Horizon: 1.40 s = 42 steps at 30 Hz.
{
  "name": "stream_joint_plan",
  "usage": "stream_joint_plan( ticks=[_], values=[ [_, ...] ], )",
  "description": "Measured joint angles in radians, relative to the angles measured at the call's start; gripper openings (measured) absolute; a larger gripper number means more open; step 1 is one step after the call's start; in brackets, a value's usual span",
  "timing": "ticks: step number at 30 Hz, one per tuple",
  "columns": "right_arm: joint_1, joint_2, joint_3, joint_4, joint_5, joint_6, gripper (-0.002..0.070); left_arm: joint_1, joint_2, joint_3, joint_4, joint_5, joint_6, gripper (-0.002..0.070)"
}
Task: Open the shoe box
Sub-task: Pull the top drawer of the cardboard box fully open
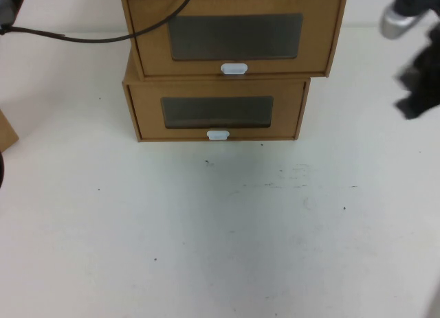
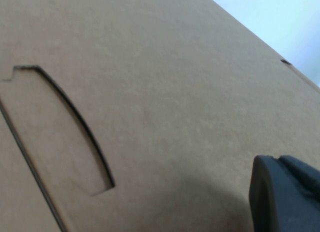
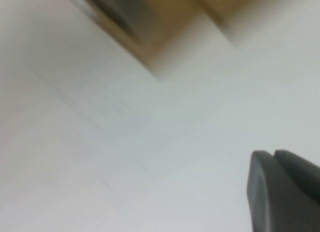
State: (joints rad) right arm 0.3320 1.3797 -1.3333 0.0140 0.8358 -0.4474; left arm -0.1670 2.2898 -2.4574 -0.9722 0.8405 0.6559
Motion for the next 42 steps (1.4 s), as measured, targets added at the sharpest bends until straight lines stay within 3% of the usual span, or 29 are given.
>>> stream_joint_plan(
  ticks=[4, 8, 15, 23, 27, 31, 38, 42],
  values=[
    [0.002, 0.0, -0.009, -0.38, 0.145, 0.43, -0.0018, 0.0, 0.0, 0.0, 0.0, 0.001, 0.0, -0.0006],
    [0.002, -0.039, 0.052, -0.48, 0.074, 0.79, -0.0018, 0.001, 0.0, 0.0, -0.004, 0.002, 0.0, -0.0006],
    [-0.072, -0.192, 0.383, -0.559, -0.423, 1.47, -0.0018, 0.001, 0.0, 0.0, -0.004, 0.005, 0.0, -0.0006],
    [-0.314, -0.143, 0.71, -0.563, -1.388, 2.083, -0.0018, 0.001, 0.0, 0.0, -0.006, 0.005, 0.0, -0.0006],
    [-0.283, 0.026, 0.742, -0.568, -1.723, 2.167, -0.0018, 0.001, 0.0, 0.0, -0.006, 0.005, 0.0, -0.0006],
    [-0.145, 0.159, 0.743, -0.517, -1.865, 2.135, -0.0018, 0.001, 0.0, 0.0, -0.006, 0.005, 0.0, -0.0006],
    [0.095, 0.278, 0.743, -0.399, -1.899, 1.847, -0.0018, 0.001, 0.0, 0.0, -0.006, 0.005, 0.0, -0.0006],
    [0.137, 0.295, 0.743, -0.355, -1.962, 1.667, -0.0018, 0.001, 0.0, 0.0, -0.006, 0.007, 0.006, -0.0006]
  ],
)
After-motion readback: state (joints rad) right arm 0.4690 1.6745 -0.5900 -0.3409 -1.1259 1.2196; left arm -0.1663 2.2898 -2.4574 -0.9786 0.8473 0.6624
